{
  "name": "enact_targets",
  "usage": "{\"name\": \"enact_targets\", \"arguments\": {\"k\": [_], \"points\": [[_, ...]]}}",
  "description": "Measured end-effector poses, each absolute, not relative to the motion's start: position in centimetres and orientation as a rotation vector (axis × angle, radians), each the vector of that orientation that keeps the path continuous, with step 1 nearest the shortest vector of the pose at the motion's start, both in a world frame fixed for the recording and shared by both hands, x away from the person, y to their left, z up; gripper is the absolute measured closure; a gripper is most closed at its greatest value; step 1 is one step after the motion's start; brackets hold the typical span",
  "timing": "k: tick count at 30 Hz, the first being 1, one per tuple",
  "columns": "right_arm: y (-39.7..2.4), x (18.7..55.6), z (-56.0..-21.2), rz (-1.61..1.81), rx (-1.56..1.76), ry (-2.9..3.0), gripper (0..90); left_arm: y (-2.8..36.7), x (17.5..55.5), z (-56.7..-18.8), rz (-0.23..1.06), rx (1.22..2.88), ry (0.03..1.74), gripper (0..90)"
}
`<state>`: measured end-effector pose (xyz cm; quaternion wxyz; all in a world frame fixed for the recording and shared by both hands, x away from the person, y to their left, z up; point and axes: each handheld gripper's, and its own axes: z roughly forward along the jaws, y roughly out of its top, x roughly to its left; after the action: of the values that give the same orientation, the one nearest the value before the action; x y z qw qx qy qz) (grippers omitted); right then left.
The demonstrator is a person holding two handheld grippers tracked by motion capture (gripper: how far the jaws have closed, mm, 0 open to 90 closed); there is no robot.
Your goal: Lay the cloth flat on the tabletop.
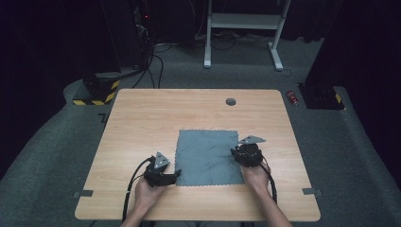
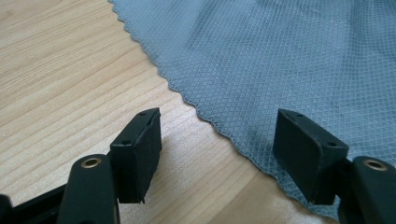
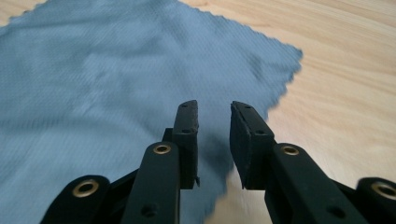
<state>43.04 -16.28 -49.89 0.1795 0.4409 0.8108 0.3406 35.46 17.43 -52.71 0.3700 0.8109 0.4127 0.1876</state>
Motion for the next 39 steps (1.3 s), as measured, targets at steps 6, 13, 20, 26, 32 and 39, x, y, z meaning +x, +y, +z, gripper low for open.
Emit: {"name": "enact_targets", "arguments": {"k": [6, 13, 20, 26, 32, 39], "points": [[-15.5, 45.8, -51.2, 0.873, 1.274, 2.322, 72.4, 17.5, 35.9, -52.7, 0.484, 2.083, 1.064, 29.8], [-16.0, 47.0, -51.6, 0.899, 1.268, 2.262, 73.6, 17.4, 36.7, -52.7, 0.487, 2.080, 1.075, 28.4], [-14.9, 43.7, -50.1, 0.947, 1.191, 2.330, 63.2, 17.3, 35.2, -52.6, 0.468, 2.101, 1.054, 30.6], [-15.3, 39.7, -50.5, 0.986, 1.154, 2.359, 62.2, 17.4, 34.4, -52.6, 0.470, 2.097, 1.046, 30.2], [-16.5, 36.0, -51.9, 0.973, 1.140, 2.356, 61.3, 17.6, 33.8, -52.7, 0.479, 2.094, 1.034, 31.0], [-17.0, 34.6, -52.1, 1.003, 1.123, 2.342, 59.7, 17.5, 33.2, -52.7, 0.478, 2.090, 1.038, 31.1]]}}
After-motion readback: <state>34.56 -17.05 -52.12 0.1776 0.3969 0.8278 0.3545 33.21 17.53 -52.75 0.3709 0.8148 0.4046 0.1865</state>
